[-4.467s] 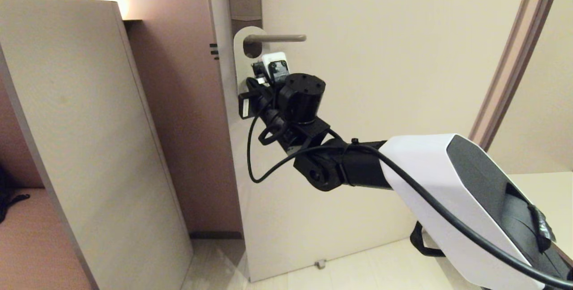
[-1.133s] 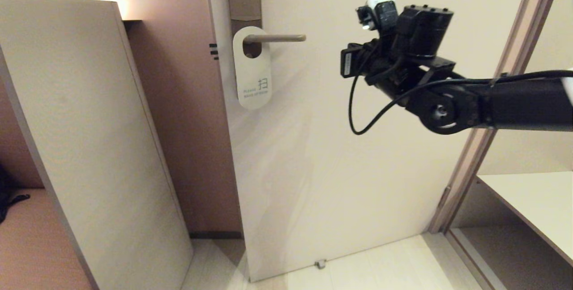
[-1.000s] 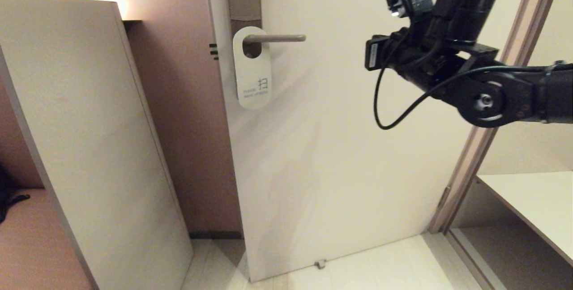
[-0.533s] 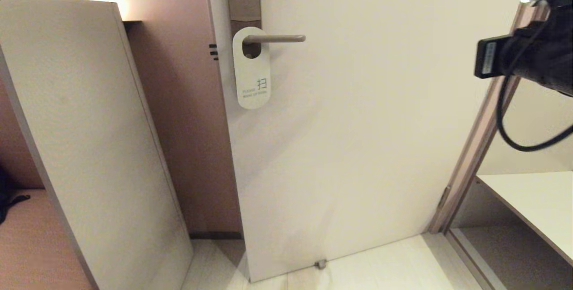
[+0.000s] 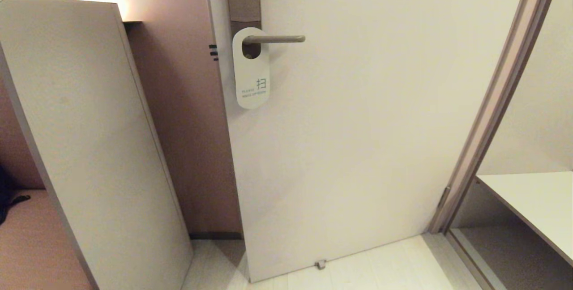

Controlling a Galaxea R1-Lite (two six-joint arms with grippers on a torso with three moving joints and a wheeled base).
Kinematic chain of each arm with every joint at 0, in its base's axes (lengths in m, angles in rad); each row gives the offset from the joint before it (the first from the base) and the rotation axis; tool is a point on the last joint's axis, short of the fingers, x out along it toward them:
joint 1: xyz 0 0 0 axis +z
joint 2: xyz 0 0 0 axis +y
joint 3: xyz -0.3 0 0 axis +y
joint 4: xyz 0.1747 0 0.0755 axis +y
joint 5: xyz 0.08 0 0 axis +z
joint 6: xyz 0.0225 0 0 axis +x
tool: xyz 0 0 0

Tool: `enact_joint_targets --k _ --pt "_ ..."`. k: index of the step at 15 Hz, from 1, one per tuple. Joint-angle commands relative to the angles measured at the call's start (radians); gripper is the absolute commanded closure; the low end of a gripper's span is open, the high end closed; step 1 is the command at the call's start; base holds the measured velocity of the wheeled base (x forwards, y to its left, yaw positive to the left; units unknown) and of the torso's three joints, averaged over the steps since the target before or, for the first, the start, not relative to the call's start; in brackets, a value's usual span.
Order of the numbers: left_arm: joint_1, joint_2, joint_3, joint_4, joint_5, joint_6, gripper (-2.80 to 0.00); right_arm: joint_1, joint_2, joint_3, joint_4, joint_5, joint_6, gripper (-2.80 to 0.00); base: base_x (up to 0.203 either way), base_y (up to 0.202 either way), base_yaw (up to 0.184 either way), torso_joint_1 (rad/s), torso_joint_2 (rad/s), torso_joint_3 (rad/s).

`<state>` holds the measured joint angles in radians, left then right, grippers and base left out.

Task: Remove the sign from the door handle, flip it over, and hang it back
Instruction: Take down the sign

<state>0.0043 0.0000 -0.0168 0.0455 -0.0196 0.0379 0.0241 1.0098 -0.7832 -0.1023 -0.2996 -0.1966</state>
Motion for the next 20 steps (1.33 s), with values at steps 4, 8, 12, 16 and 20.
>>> enact_joint_targets --k 4,8,12,16,20 --pt "0.0 0.002 0.0 0.0 0.0 0.0 0.0 -0.022 -0.321 0.255 -0.002 0.025 0.014 0.0 0.0 0.0 0.0 0.0 0.0 0.0" --pt "0.0 0.002 0.0 0.0 0.0 0.0 0.0 -0.023 -0.473 0.461 -0.022 0.036 0.017 0.0 0.0 0.0 0.0 0.0 0.0 0.0" --pt "0.0 0.002 0.0 0.0 0.0 0.0 0.0 -0.038 -0.639 0.638 -0.033 0.126 0.017 0.0 0.0 0.0 0.0 0.0 0.0 0.0" --pt "0.0 0.002 0.0 0.0 0.0 0.0 0.0 -0.052 -0.761 0.746 -0.034 0.202 0.011 0.0 0.0 0.0 0.0 0.0 0.0 0.0" --pt "0.0 0.002 0.0 0.0 0.0 0.0 0.0 -0.029 -0.844 0.783 -0.01 0.248 0.012 0.0 0.0 0.0 0.0 0.0 0.0 0.0"
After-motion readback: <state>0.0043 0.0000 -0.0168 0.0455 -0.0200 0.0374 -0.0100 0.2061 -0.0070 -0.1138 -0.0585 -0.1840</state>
